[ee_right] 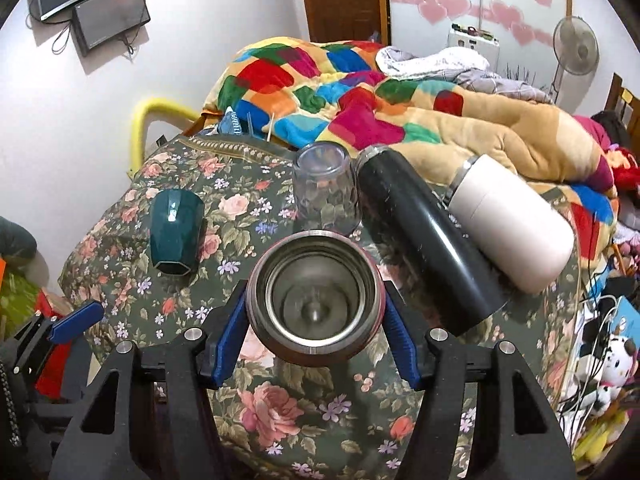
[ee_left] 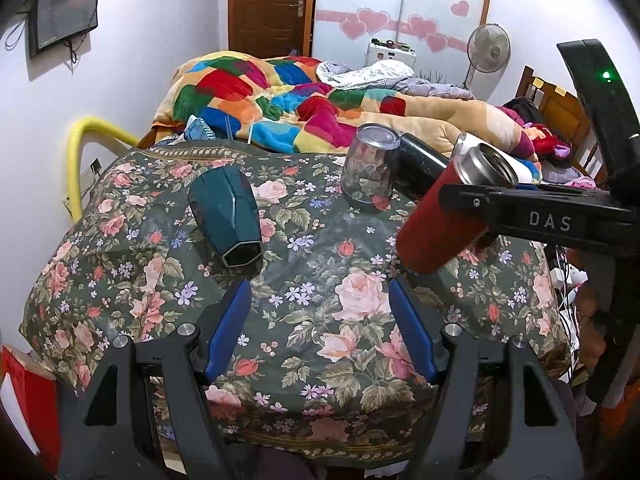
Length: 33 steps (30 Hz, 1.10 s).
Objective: Flip cup upright
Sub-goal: 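Rotate the red bottle upright with the right gripper and lower it onto the bedspread, then open the right gripper and pull it away from the bottle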
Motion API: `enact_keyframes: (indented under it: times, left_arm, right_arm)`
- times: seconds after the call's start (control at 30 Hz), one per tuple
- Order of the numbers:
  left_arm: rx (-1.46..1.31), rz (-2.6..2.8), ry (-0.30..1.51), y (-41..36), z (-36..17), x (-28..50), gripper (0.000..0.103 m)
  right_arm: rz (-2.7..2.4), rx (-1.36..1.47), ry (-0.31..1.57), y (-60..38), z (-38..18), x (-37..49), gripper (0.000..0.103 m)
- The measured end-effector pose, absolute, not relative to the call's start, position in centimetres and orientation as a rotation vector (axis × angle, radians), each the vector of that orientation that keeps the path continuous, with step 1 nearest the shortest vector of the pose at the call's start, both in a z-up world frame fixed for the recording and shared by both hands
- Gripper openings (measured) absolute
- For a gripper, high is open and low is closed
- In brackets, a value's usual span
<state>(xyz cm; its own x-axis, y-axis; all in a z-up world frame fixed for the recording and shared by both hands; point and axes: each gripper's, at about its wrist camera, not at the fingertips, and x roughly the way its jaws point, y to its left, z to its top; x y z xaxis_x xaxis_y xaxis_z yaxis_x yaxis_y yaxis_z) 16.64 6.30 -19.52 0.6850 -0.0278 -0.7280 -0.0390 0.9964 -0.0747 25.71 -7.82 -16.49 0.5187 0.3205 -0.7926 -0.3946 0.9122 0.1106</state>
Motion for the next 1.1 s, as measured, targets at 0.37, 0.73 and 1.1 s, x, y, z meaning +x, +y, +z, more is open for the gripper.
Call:
enact_keyframes:
  times: [0.37,0.73,1.1]
  left_arm:
    - [-0.087,0.005,0.829,6.2,-19.5,17.0,0.070]
    - [-0.105,0.006,0.851,6.1,-20.0,17.0,0.070]
    - [-0.105,-0.004,0.811,5.3,-17.5,15.3,0.070]
  right_arm:
    - [0.426,-0.145,0.953,-7.8,-17.8,25.0,0.059]
    - [0.455,-0.129,1.003,-7.7,-18.4,24.6,0.062]
    - [0.484,-0.090,1.014,-9.6,-17.0,22.4,0.065]
